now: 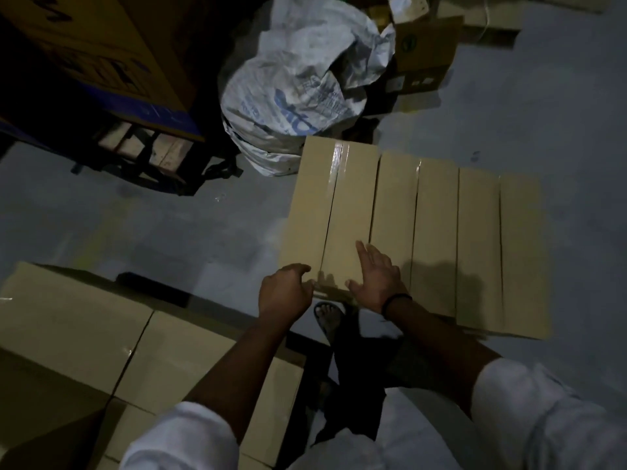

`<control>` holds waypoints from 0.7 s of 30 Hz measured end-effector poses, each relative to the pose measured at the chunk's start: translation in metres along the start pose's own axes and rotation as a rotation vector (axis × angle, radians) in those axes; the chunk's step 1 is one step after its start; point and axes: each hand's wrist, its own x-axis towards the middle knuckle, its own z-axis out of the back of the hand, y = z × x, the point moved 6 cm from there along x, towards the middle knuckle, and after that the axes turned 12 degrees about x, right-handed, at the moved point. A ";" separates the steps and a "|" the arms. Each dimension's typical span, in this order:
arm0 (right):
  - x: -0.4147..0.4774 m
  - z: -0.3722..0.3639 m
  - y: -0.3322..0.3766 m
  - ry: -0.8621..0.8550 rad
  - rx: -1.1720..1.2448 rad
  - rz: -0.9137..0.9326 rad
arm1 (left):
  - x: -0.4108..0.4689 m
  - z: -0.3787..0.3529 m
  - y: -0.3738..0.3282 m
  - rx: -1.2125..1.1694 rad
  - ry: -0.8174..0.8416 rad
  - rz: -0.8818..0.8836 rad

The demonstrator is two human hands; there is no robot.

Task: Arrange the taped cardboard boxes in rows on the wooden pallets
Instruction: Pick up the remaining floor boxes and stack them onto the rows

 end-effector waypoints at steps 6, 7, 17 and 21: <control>0.066 -0.009 -0.007 0.001 0.035 -0.061 | 0.065 -0.028 0.003 0.041 0.068 -0.045; 0.077 -0.011 -0.009 0.006 0.033 -0.073 | 0.075 -0.034 0.003 0.049 0.084 -0.059; 0.157 -0.020 -0.032 0.133 0.032 -0.172 | 0.156 -0.075 0.021 0.129 0.251 -0.091; 0.183 -0.016 -0.036 0.131 0.086 -0.203 | 0.184 -0.083 0.024 0.216 0.287 -0.111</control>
